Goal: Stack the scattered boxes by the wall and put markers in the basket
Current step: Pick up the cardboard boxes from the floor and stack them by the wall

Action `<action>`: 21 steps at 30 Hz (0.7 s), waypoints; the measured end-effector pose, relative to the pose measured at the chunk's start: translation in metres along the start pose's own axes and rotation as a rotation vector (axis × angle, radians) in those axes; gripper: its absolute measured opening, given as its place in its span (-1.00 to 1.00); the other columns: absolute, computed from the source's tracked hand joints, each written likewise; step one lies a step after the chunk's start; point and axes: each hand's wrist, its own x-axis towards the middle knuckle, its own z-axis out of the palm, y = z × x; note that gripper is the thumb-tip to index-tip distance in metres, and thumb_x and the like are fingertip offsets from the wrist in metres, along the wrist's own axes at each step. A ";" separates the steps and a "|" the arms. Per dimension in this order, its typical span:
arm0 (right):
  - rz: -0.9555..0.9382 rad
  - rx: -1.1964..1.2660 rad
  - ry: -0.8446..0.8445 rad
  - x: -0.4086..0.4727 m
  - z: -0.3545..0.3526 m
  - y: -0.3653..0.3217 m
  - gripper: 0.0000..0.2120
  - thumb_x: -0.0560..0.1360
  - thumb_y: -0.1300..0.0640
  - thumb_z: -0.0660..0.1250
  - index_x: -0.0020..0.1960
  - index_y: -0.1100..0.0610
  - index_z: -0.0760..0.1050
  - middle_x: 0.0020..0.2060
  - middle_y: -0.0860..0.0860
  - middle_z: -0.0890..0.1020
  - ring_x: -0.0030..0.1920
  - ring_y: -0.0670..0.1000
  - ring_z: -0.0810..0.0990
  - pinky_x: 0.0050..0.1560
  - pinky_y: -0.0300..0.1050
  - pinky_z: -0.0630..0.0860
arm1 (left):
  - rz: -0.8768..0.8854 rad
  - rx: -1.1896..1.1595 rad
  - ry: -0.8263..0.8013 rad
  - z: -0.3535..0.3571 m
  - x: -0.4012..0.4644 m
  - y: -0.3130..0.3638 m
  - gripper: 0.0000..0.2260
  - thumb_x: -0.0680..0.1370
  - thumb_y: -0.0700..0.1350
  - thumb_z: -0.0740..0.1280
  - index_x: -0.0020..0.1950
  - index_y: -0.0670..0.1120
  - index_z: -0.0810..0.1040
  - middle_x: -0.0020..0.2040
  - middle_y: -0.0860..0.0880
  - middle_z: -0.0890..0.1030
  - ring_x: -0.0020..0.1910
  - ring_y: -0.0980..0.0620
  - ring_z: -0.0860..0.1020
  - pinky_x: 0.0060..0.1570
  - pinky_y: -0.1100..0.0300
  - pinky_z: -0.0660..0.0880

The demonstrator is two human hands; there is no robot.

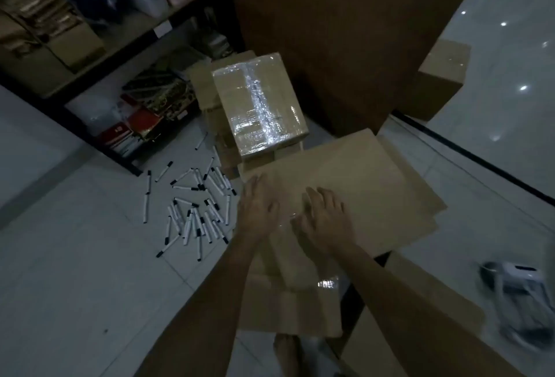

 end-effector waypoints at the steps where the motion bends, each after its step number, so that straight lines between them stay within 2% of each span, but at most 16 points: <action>1: -0.056 -0.015 0.027 0.008 0.006 0.000 -0.43 0.55 -0.09 0.24 0.49 0.12 0.32 0.42 0.17 0.39 0.42 0.21 0.33 0.35 0.10 0.27 | 0.011 0.027 0.038 0.003 0.011 -0.007 -0.42 0.60 -0.10 0.26 0.58 -0.14 0.13 0.58 -0.14 0.11 0.55 -0.14 0.12 0.47 -0.09 0.18; 3: -0.138 -0.063 0.100 0.026 0.020 0.002 -0.43 0.55 -0.12 0.23 0.48 0.12 0.35 0.44 0.17 0.38 0.43 0.23 0.32 0.38 0.11 0.24 | 0.007 0.074 0.088 0.009 0.032 -0.021 -0.39 0.60 -0.06 0.27 0.58 -0.14 0.11 0.59 -0.12 0.10 0.56 -0.13 0.11 0.47 -0.08 0.17; 6: -0.221 -0.077 0.170 0.057 0.034 0.001 -0.46 0.55 -0.13 0.27 0.46 0.07 0.38 0.43 0.14 0.40 0.42 0.21 0.32 0.35 0.08 0.18 | 0.009 0.053 0.138 0.020 0.053 -0.038 -0.42 0.60 0.01 0.28 0.55 -0.13 0.20 0.53 -0.11 0.23 0.48 -0.12 0.26 0.39 -0.06 0.30; 9: -0.271 -0.148 0.196 0.086 0.048 -0.004 -0.49 0.57 -0.16 0.19 0.46 0.00 0.38 0.44 0.09 0.40 0.42 0.18 0.31 0.36 0.08 0.16 | 0.051 0.027 0.242 0.033 0.061 -0.047 -0.53 0.61 0.06 0.25 0.48 -0.08 0.33 0.43 -0.12 0.32 0.28 -0.14 0.45 0.16 -0.02 0.48; 13: -0.321 -0.211 0.199 0.099 0.067 -0.007 -0.46 0.56 -0.23 0.07 0.47 -0.05 0.39 0.46 0.08 0.39 0.44 0.19 0.31 0.39 0.14 0.17 | 0.013 0.032 0.332 0.045 0.057 -0.057 -0.60 0.62 0.05 0.22 0.43 -0.05 0.35 0.35 -0.11 0.32 0.13 -0.13 0.50 -0.03 0.03 0.51; 17: -0.426 -0.203 0.212 0.090 0.075 -0.004 -0.46 0.55 -0.25 0.06 0.44 -0.07 0.42 0.45 0.06 0.40 0.44 0.19 0.32 0.38 0.13 0.17 | -0.065 0.027 0.395 0.053 0.031 -0.065 -0.57 0.61 0.06 0.21 0.45 -0.06 0.34 0.35 -0.10 0.30 0.13 -0.08 0.49 -0.03 0.04 0.52; 21: -0.512 -0.199 0.144 0.070 0.075 -0.003 -0.43 0.55 -0.28 0.01 0.48 -0.11 0.36 0.49 0.02 0.34 0.49 0.15 0.24 0.43 0.11 0.10 | -0.110 -0.025 0.483 0.064 -0.003 -0.066 -0.58 0.61 0.01 0.24 0.43 -0.11 0.37 0.33 -0.11 0.31 0.12 -0.04 0.48 0.01 0.12 0.49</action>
